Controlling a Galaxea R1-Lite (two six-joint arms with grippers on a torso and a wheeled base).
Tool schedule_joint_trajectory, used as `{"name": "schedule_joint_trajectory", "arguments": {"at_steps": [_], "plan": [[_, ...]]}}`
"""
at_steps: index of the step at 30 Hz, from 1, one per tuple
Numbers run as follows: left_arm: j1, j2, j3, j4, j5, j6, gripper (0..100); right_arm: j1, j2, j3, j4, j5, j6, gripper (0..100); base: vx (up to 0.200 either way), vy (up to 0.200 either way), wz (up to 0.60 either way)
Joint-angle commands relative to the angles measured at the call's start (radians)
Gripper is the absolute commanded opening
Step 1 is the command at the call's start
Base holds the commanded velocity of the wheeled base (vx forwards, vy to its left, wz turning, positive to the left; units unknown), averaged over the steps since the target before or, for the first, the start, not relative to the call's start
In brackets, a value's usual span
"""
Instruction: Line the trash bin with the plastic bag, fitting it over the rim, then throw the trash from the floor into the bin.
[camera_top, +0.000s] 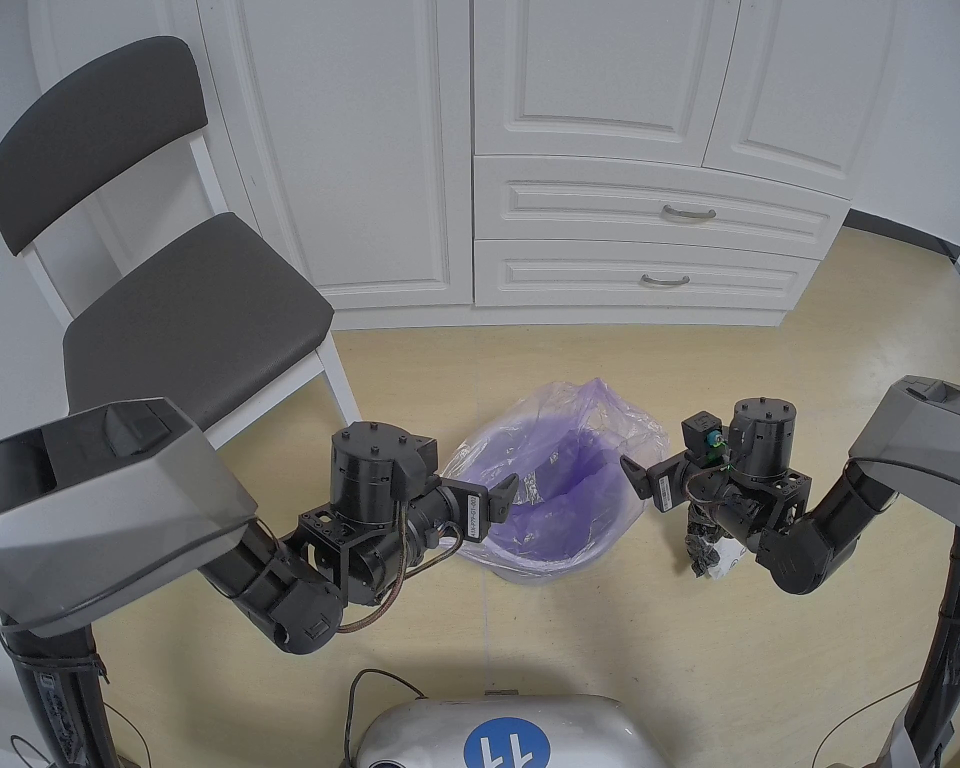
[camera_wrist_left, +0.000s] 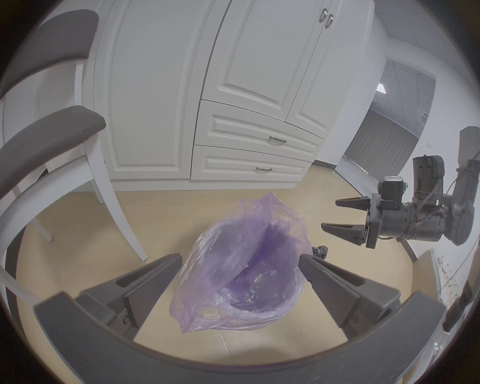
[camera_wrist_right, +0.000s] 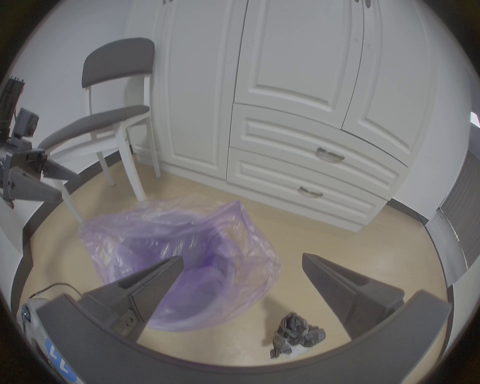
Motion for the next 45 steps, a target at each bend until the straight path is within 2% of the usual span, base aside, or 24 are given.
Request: {"name": "schedule_joint_trajectory", "arguments": {"at_steps": [1,10,15,16,22,31,36,41,45], "plan": [[-0.015,0.063,-0.028,0.002,0.003,-0.005,100,-0.003,-0.038,-0.012,0.107,-0.003,0.006,100,0.000,0.000,0.00],[-0.007,0.163,-0.098,0.014,0.038,-0.008,100,-0.014,-0.030,-0.032,0.138,-0.011,0.007,100,0.000,0.000,0.00],[0.036,0.202,-0.150,0.026,0.038,-0.009,100,-0.023,-0.018,-0.044,0.138,-0.013,0.007,100,0.000,0.000,0.00],[0.065,0.216,-0.184,0.049,0.038,-0.028,100,-0.031,-0.009,-0.050,0.136,-0.014,0.007,100,0.000,0.000,0.00],[0.122,0.228,-0.268,0.122,0.038,-0.090,100,-0.046,0.011,-0.075,0.135,-0.014,0.007,100,0.000,0.000,0.00],[0.180,0.219,-0.304,0.125,0.038,-0.098,100,-0.060,0.033,-0.100,0.130,-0.017,0.009,100,0.000,0.000,0.00],[0.175,0.187,-0.287,0.125,0.038,-0.104,100,-0.060,0.033,-0.109,0.133,-0.019,0.021,100,0.000,0.000,0.00],[0.131,0.129,-0.239,0.109,0.027,-0.159,100,-0.055,0.034,-0.115,0.148,-0.042,0.043,100,0.000,0.000,0.00],[0.099,0.123,-0.210,0.108,0.023,-0.164,100,-0.044,0.036,-0.136,0.222,-0.059,0.058,100,0.000,0.000,0.00]]}}
